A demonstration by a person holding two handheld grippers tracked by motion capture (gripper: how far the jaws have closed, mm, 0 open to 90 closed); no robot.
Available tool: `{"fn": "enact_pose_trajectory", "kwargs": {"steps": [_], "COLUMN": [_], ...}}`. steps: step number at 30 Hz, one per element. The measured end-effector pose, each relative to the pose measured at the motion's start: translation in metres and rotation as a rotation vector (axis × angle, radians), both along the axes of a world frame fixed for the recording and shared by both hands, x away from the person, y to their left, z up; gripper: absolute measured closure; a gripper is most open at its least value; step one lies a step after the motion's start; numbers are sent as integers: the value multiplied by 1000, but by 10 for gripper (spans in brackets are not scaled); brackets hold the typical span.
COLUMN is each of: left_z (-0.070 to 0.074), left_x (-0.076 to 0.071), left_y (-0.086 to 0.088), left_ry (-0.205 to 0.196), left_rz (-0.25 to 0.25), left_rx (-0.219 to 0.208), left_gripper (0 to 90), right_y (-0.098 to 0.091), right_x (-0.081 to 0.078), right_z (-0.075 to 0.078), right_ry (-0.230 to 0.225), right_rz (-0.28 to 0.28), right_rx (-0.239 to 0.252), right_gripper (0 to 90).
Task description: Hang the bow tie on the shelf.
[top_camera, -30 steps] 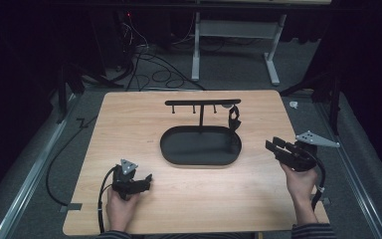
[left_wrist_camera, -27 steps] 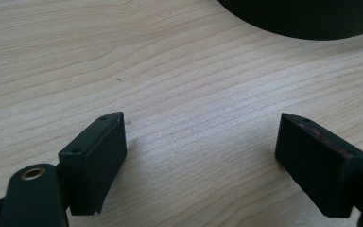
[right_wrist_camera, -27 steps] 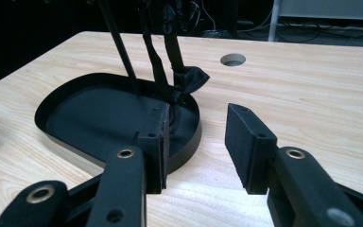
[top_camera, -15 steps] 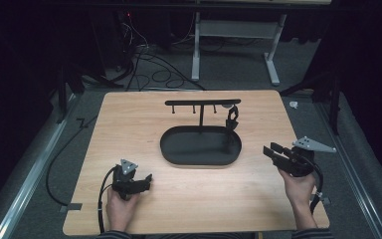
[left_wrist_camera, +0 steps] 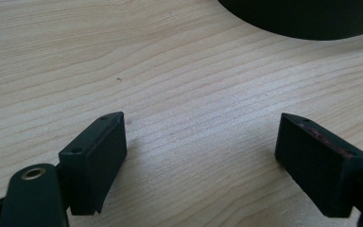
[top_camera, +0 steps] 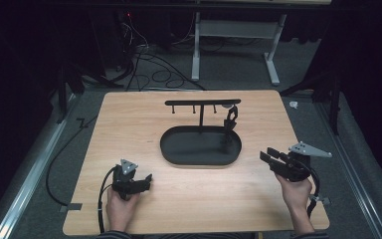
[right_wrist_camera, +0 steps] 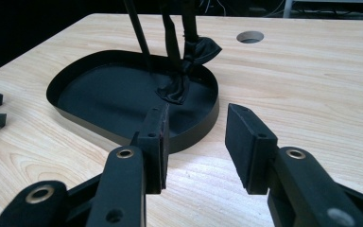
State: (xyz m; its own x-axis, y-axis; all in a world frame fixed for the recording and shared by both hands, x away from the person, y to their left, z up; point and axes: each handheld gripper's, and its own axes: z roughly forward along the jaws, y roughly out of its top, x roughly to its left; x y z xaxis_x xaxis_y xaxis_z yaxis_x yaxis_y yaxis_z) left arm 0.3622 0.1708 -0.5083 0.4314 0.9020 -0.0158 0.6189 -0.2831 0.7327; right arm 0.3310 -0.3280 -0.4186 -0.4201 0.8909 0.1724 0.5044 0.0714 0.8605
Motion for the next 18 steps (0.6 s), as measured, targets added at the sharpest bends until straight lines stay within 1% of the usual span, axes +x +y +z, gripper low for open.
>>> {"fn": "enact_pose_trajectory", "kwargs": {"steps": [12, 18], "left_z": [0, 0], "left_x": [0, 0], "left_y": [0, 0], "left_ry": [0, 0], "left_rz": [0, 0], "left_rx": [0, 0], "left_gripper": [179, 179], "right_y": [4, 7], "right_x": [-2, -4], "right_z": [-8, -13], "right_ry": [13, 23], "right_rz": [13, 16], "right_rx": [2, 13], "right_gripper": [616, 611]}}
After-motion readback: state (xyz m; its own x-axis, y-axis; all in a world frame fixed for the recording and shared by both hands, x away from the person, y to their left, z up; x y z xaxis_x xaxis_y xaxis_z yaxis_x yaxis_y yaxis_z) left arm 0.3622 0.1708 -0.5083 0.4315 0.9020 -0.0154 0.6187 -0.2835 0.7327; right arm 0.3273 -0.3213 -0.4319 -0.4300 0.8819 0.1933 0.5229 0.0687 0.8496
